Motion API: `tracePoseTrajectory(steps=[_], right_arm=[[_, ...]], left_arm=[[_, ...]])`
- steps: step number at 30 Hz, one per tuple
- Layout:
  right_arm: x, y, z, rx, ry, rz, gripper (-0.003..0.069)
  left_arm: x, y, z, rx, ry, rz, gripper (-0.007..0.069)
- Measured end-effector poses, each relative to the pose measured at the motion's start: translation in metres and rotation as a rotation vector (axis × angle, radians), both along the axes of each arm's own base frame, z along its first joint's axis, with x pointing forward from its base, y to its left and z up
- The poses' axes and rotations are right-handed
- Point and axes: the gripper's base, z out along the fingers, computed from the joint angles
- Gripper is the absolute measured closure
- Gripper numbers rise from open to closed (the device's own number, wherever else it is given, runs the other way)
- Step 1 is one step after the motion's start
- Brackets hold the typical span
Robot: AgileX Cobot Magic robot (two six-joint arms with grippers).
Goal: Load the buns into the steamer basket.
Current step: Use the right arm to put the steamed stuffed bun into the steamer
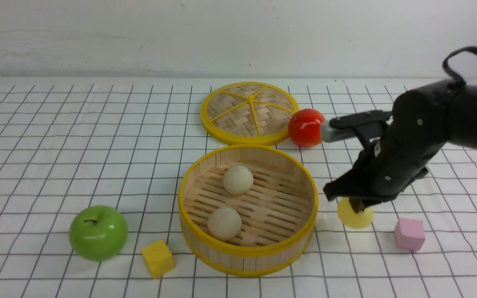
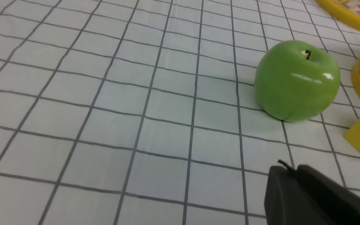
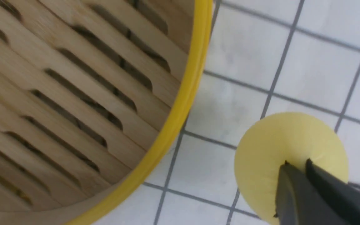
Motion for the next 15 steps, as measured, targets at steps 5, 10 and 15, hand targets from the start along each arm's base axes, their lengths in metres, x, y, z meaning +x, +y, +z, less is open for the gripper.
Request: tracePoseTrajectory(steps=[5,10,15], right_arm=[[-0.008,0.005,0.043,0.127,-0.105,0.018,0.0669],[-0.016,0.029,0.058,0.276,-0.155,0.146,0.0669],[-0.006,0.044,0.033,0.313,-0.115,0.179,0.0659]], left_arm=[[0.0,0.0,0.0,0.0,0.0,0.0,0.0585],[0.0,0.0,0.0,0.0,0.0,0.0,0.0575],[0.0,0.0,0.0,0.0,0.0,0.0,0.0568]])
